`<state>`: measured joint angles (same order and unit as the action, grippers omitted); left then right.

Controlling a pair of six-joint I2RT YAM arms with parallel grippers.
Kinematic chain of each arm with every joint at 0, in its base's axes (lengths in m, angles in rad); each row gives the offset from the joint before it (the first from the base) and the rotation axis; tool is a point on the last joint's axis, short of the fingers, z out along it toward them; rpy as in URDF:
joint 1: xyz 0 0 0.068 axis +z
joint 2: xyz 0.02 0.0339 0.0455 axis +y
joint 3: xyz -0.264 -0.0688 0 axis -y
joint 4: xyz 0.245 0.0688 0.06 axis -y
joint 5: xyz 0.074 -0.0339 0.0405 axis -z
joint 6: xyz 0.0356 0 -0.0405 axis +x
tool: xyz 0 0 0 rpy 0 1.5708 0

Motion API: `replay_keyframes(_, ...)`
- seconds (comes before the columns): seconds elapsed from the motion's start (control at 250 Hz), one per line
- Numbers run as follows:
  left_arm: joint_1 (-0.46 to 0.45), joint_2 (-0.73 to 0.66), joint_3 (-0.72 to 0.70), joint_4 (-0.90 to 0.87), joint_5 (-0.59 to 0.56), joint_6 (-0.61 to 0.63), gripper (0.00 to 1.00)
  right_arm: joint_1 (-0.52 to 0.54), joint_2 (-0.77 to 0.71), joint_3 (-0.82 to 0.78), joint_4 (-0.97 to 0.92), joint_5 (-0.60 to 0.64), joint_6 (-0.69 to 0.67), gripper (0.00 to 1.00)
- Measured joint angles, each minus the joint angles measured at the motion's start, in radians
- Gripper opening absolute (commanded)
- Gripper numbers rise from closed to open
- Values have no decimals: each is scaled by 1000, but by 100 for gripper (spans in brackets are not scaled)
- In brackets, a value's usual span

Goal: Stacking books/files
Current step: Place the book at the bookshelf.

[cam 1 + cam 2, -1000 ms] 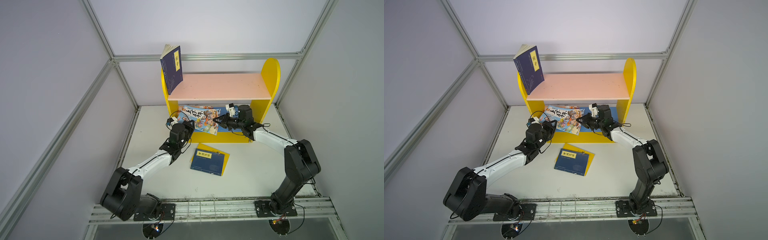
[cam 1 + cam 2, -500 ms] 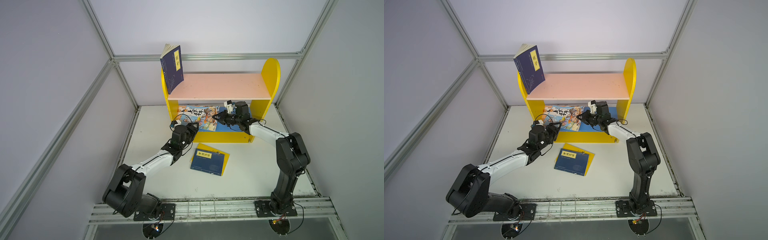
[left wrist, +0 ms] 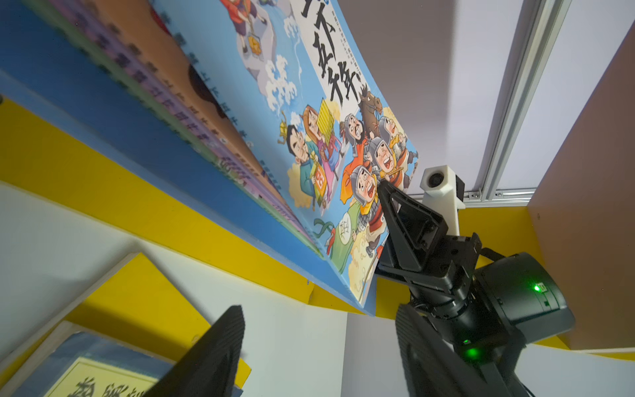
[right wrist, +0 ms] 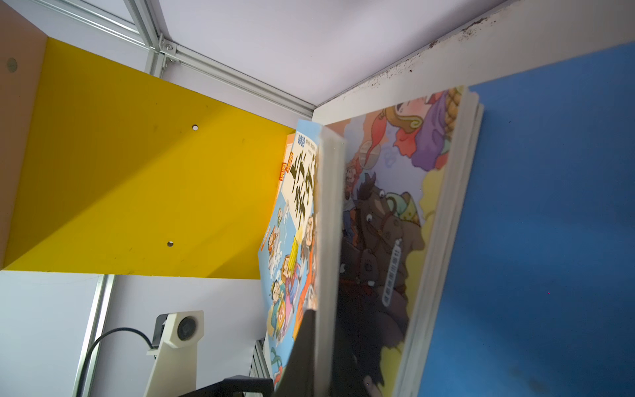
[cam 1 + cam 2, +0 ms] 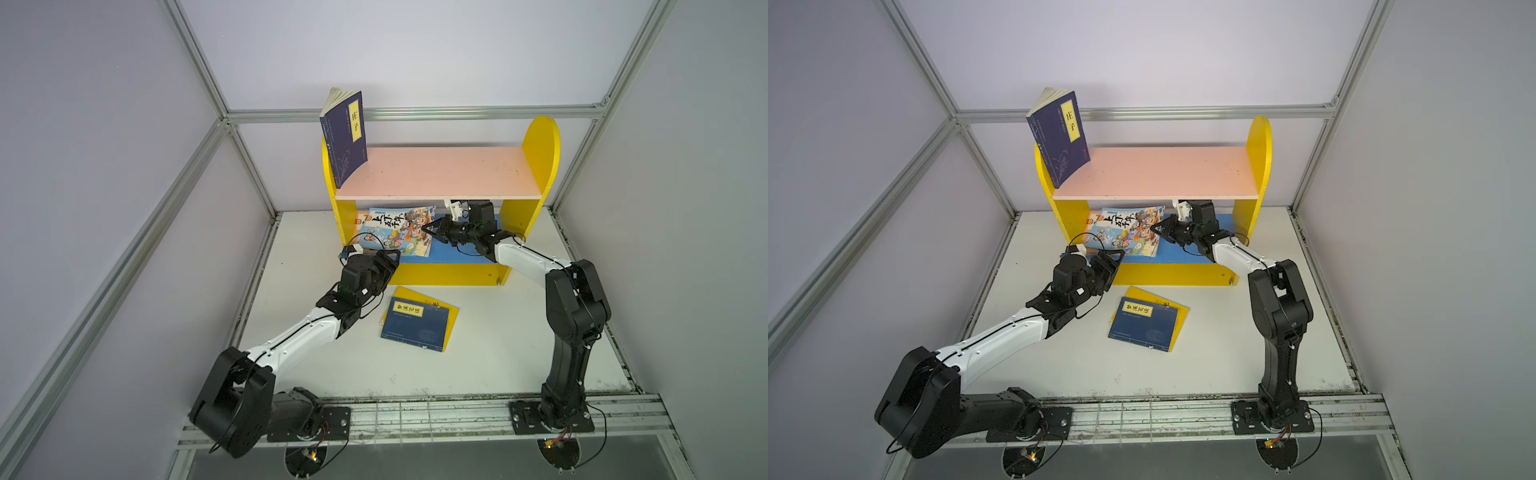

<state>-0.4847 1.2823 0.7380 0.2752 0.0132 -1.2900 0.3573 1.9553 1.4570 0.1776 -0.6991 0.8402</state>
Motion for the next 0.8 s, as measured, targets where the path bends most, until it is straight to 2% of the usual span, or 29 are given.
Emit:
replay_keyframes(0.096,-8,-70,-3,-77,-12,31,84,0,13,29,-32,-8,-19,14)
replay_keyframes(0.164,-10,-128,-4,-149,-30,63,99,0,24,48,-58,-10,-29,25)
replay_keyframes(0.376,-10,-277,12,-368,-105,163,99,0,42,74,-131,-12,-60,37)
replay_keyframes(0.56,-10,-323,40,-539,-143,253,100,6,42,121,-227,17,-111,49)
replay_keyframes(0.768,-10,-362,39,-642,-176,306,100,18,42,203,-398,102,-206,62)
replay_keyframes(0.804,-8,-364,39,-652,-179,311,99,20,42,216,-425,117,-219,68)
